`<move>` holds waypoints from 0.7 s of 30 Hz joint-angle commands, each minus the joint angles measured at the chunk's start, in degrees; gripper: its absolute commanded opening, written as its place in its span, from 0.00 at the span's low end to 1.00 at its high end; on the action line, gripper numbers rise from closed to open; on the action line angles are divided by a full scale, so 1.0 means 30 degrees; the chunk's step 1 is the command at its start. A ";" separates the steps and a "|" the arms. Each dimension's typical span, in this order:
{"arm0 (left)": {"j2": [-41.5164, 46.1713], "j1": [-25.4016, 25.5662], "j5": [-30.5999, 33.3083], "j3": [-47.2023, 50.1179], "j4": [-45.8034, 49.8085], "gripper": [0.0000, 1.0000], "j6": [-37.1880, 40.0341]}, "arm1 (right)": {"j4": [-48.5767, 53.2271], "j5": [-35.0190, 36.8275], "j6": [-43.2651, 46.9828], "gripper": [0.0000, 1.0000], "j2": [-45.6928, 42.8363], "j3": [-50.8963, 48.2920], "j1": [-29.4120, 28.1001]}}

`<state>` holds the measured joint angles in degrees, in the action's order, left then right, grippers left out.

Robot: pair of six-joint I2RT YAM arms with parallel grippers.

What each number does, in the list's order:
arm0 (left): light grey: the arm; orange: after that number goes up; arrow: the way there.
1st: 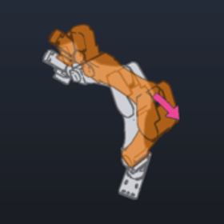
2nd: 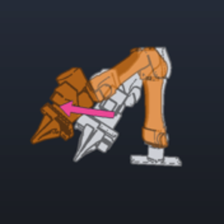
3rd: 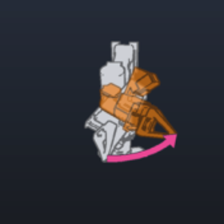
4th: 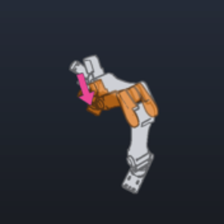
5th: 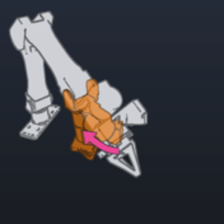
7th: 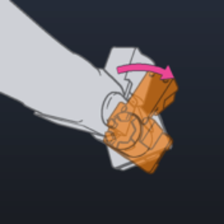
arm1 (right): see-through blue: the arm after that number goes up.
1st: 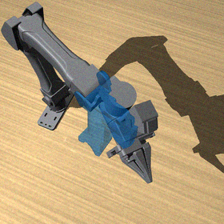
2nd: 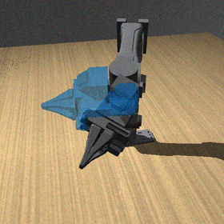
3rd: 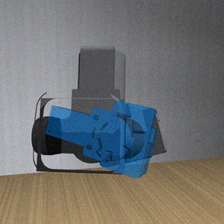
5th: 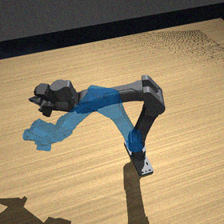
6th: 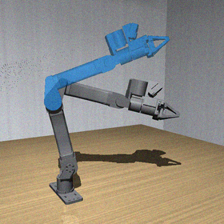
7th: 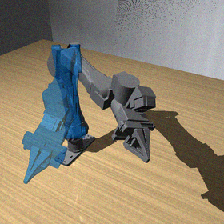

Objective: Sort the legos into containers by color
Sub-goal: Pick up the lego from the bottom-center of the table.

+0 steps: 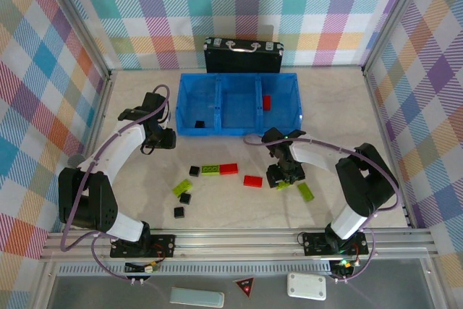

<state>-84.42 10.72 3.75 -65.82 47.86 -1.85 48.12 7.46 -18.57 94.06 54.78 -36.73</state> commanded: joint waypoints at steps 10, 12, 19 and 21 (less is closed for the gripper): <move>0.0258 -0.0234 0.0181 0.0218 0.0019 0.45 0.0180 | 0.0285 0.0061 0.0335 0.70 0.0573 0.0401 -0.0240; 0.0260 -0.0226 0.0171 0.0224 0.0015 0.45 0.0203 | 0.0294 0.0061 0.0359 0.70 0.0637 0.0430 -0.0237; 0.0265 -0.0230 0.0155 0.0202 0.0016 0.45 0.0176 | 0.0197 -0.0033 0.0322 0.71 0.0753 0.0430 -0.0266; 0.0279 -0.0234 0.0128 0.0202 0.0044 0.45 0.0171 | 0.0196 -0.0089 0.0285 0.71 0.0760 0.0452 -0.0266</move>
<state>-84.42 10.72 3.75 -65.82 47.86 -1.85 48.77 7.97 -18.37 95.09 55.51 -37.15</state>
